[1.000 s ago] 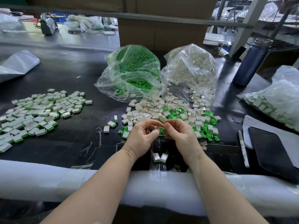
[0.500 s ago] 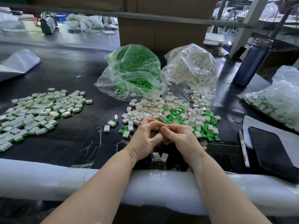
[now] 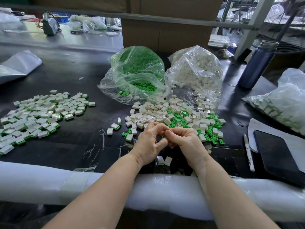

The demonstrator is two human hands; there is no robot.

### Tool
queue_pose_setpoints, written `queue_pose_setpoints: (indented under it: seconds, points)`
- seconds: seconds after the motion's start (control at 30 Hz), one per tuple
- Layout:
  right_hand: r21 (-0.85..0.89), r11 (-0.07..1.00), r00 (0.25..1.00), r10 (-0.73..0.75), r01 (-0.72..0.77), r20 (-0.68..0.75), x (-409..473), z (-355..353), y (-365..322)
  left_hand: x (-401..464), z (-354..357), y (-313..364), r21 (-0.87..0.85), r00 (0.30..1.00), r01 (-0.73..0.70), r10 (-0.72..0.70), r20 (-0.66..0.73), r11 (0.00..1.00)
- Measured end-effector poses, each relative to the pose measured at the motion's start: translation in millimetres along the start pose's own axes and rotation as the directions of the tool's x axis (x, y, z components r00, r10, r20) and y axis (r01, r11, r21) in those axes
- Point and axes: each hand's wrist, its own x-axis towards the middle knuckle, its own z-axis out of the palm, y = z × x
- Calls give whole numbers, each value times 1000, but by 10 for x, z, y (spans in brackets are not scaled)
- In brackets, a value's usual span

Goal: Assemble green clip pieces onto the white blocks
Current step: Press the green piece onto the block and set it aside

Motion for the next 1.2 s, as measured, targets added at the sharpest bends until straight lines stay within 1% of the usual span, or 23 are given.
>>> queue_pose_setpoints:
  seconds: [0.5, 0.67, 0.87, 1.03, 1.1, 1.2]
  points:
    - [8, 1000, 1000, 7, -7, -25, -14, 14, -21, -11, -6, 54, 57, 999, 41, -42, 12, 997]
    - [36, 999, 999, 16, -14, -44, -16, 15, -19, -8, -3, 45, 76, 999, 47, -49, 18, 996]
    - [49, 999, 1000, 20, -19, -23, -15, 22, -16, -14, -4, 52, 80, 999, 48, -49, 14, 996]
    - [50, 999, 998, 10, -7, -57, -6, 21, -6, -9, 1, 38, 98, 998, 48, -52, 37, 994]
    - [19, 1000, 998, -4, 5, -56, -6, 18, 7, -9, 3, 31, 91, 999, 42, -45, 28, 995]
    - [-29, 999, 999, -27, 26, -34, 0, 27, 17, -4, 0, 4, 18, 999, 38, -38, 0, 999]
